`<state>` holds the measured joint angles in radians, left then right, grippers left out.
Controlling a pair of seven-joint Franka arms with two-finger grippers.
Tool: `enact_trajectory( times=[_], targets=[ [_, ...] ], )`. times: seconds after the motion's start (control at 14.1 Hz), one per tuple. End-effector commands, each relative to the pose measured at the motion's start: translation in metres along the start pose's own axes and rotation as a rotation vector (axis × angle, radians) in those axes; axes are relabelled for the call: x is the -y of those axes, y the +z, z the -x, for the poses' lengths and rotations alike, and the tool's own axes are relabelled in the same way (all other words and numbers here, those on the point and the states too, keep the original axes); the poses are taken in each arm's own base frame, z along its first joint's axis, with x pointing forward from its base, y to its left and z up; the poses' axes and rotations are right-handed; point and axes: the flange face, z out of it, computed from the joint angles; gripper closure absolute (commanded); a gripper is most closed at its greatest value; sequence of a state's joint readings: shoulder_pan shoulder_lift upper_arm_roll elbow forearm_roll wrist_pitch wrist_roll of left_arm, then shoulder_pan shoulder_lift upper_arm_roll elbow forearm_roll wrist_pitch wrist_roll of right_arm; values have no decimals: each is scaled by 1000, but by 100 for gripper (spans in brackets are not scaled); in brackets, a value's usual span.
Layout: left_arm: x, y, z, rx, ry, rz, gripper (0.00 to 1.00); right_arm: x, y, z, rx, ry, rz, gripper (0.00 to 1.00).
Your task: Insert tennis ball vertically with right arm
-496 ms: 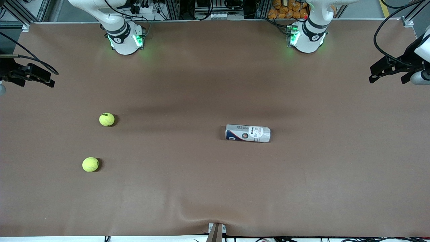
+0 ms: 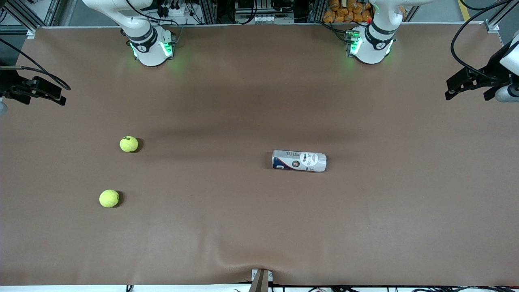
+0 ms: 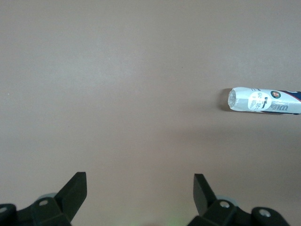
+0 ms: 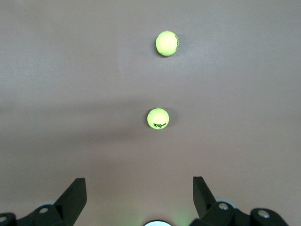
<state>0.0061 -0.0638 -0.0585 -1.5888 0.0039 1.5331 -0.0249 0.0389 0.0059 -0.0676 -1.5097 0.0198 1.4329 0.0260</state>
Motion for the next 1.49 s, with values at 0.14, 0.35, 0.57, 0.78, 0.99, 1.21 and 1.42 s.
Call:
enact_trajectory(
  times=[0.14, 0.35, 0.57, 0.78, 0.99, 1.21, 1.42],
  targets=[
    [-5, 1, -4, 16, -9, 3, 0, 1, -4, 2, -8, 10, 3, 0],
    [-15, 17, -14, 45, 25, 2, 0, 1, -5, 2, -9, 10, 3, 0],
    [-14, 41, -26, 88, 28, 5, 0, 2, -5, 2, -9, 8, 10, 0],
    [-16, 54, -33, 111, 34, 17, 0, 5, 6, -10, 8, 4, 12, 0],
    [-29, 67, -39, 129, 56, 20, 0, 13, 18, -26, 9, -8, 16, 0],
    [-46, 91, -49, 170, 85, 29, 0, 27, 40, -51, -20, -38, 28, 0],
    [-59, 108, -55, 199, 99, 86, 0, 40, 72, -72, -4, -58, 36, 0]
  ],
)
